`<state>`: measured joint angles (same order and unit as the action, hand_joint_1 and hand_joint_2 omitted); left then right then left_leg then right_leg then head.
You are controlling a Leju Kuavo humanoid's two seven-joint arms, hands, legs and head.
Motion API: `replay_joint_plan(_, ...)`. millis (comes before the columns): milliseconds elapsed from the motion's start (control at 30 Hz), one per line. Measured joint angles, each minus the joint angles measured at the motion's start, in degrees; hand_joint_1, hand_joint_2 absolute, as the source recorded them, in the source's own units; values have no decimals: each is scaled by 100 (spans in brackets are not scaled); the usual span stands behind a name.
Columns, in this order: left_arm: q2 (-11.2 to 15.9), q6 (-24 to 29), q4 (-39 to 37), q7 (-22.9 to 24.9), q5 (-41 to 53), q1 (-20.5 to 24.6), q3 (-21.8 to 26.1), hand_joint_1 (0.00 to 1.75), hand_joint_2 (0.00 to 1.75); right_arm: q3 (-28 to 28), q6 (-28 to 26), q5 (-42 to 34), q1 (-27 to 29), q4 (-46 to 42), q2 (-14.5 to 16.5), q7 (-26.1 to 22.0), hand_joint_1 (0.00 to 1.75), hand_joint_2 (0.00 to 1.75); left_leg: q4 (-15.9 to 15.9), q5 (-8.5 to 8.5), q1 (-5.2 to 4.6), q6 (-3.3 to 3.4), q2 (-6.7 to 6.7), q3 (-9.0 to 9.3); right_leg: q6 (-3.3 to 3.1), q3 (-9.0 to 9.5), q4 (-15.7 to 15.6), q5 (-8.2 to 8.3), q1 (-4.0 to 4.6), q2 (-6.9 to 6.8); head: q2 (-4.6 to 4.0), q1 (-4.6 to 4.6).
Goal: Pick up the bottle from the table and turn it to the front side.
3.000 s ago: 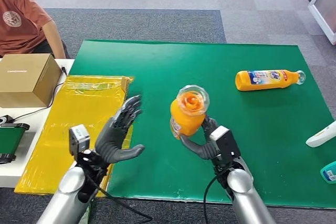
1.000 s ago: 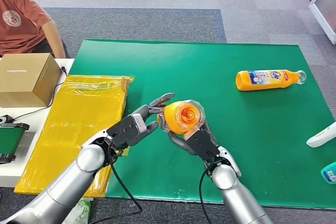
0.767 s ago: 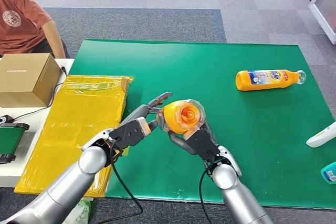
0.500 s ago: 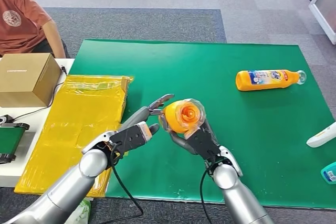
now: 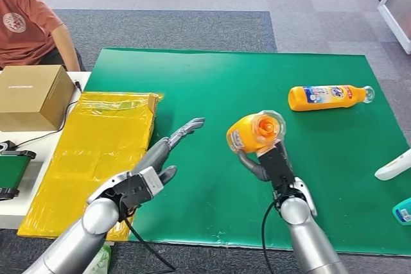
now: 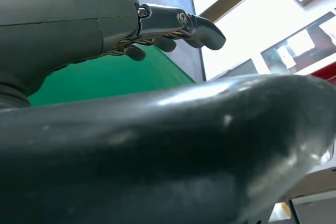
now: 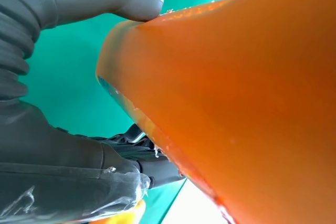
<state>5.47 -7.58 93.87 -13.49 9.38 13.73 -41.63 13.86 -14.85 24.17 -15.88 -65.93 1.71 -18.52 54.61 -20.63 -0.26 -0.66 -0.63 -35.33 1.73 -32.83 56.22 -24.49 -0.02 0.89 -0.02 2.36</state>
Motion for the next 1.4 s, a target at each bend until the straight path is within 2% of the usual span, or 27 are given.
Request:
replay_joint_plan(300,87,103,285,-61,126,-263,239,0,0,-453,169,48,141,-64,-30,-108,175,175,0,0,0,0,0,0,0,1,0,0,0,0,1,0)
replay_joint_plan(767,-125,297,158,149,414,-135,256,0,0,-95,414,240,322,-499,73,-105,175,175,0,0,0,0,0,0,0,0,0,0,0,0,1,0)
replay_joint_plan(967,-327,458,-89,234,625,140,305,0,0,345,724,154,329,-595,163,-48,175,175,0,1,0,0,0,0,0,0,0,1,1,0,1,1)
replay_joint_plan(1167,-519,362,-370,226,672,370,247,0,0,895,921,60,279,-634,242,-3,175,175,0,1,0,0,0,0,0,0,0,0,0,0,0,0)
replay_joint_plan(1400,-604,166,-507,227,588,485,72,0,0,1308,981,13,224,-690,278,29,175,175,0,0,0,0,0,0,0,0,0,0,0,0,0,0)
